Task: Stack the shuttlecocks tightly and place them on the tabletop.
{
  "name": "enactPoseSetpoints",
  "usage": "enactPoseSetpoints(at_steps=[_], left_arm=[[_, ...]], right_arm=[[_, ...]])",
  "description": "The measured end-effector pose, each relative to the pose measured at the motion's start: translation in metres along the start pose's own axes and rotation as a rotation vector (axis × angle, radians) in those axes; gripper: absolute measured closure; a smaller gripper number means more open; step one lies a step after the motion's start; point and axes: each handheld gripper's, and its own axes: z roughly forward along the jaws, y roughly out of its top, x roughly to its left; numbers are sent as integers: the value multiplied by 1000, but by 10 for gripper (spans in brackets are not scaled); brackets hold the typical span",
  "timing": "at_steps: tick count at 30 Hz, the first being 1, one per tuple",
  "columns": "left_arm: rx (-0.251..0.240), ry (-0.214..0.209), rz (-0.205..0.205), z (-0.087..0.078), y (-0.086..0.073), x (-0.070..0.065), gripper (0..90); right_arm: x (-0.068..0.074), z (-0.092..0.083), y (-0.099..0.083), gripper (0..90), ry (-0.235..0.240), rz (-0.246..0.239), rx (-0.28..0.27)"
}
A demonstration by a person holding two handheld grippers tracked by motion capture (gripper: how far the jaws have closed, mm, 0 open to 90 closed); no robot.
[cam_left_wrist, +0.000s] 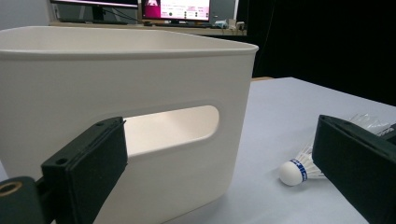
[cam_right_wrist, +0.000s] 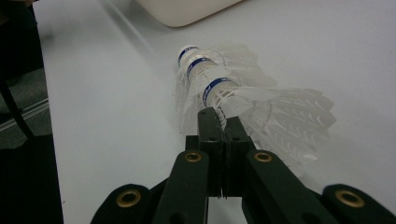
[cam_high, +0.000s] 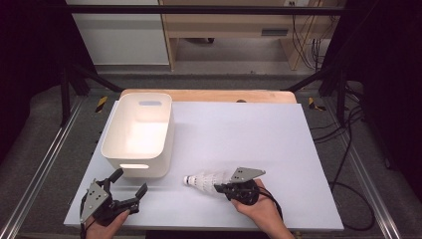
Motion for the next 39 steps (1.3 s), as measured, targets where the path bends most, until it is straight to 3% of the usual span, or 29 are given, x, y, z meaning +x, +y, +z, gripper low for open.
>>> enactPoseSetpoints(at_steps=[31,39], left_arm=[[-2,0,-5,0,0,0,33],[-1,-2,-6,1,0,0,33]], right_arm=[[4,9,6,893,-22,-49,11],[7,14,6,886,-38,-97,50]])
